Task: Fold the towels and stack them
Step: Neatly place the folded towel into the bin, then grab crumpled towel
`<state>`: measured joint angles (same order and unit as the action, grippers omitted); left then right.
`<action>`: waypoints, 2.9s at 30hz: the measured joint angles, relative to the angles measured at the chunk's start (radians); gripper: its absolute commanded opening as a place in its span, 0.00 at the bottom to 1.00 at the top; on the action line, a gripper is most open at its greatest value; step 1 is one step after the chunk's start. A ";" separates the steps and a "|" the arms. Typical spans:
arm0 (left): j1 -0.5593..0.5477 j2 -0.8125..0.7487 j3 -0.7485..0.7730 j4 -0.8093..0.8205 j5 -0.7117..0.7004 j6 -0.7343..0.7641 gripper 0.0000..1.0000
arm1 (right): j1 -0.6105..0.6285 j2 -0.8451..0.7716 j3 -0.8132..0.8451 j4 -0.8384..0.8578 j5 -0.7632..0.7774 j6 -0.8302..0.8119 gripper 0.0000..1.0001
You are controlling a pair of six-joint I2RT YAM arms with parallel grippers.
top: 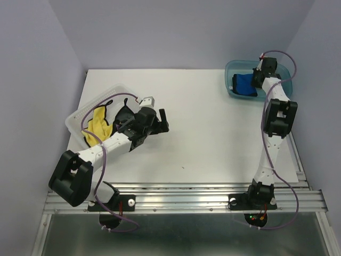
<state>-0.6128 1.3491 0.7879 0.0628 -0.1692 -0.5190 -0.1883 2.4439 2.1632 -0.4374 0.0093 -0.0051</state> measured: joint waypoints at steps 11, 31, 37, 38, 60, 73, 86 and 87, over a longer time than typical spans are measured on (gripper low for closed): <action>0.006 0.000 0.009 -0.002 0.011 0.009 0.99 | -0.014 0.000 -0.001 0.001 0.032 0.093 0.48; 0.006 0.000 0.023 0.000 0.031 0.014 0.99 | -0.014 -0.063 -0.052 0.052 0.030 0.131 0.32; 0.006 0.000 0.026 0.001 0.032 0.014 0.99 | -0.014 -0.028 -0.006 0.061 -0.006 0.137 0.30; 0.006 0.001 0.027 0.001 0.032 0.014 0.99 | -0.014 -0.017 -0.004 0.070 0.000 0.137 0.30; 0.006 0.023 0.068 -0.001 0.034 0.022 0.99 | -0.013 0.043 0.051 0.103 0.016 0.114 0.61; 0.033 -0.220 0.131 -0.134 -0.126 0.021 0.99 | 0.008 -0.678 -0.510 0.208 -0.090 0.142 1.00; 0.266 -0.274 0.198 -0.449 -0.290 -0.138 0.99 | 0.053 -1.325 -1.234 0.235 -0.107 0.372 1.00; 0.276 -0.274 0.198 -0.460 -0.279 -0.142 0.99 | 0.053 -1.337 -1.246 0.233 -0.107 0.380 1.00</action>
<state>-0.3370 1.0756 0.9855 -0.3977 -0.4480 -0.6613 -0.1356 1.1069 0.9173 -0.2047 -0.0975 0.3752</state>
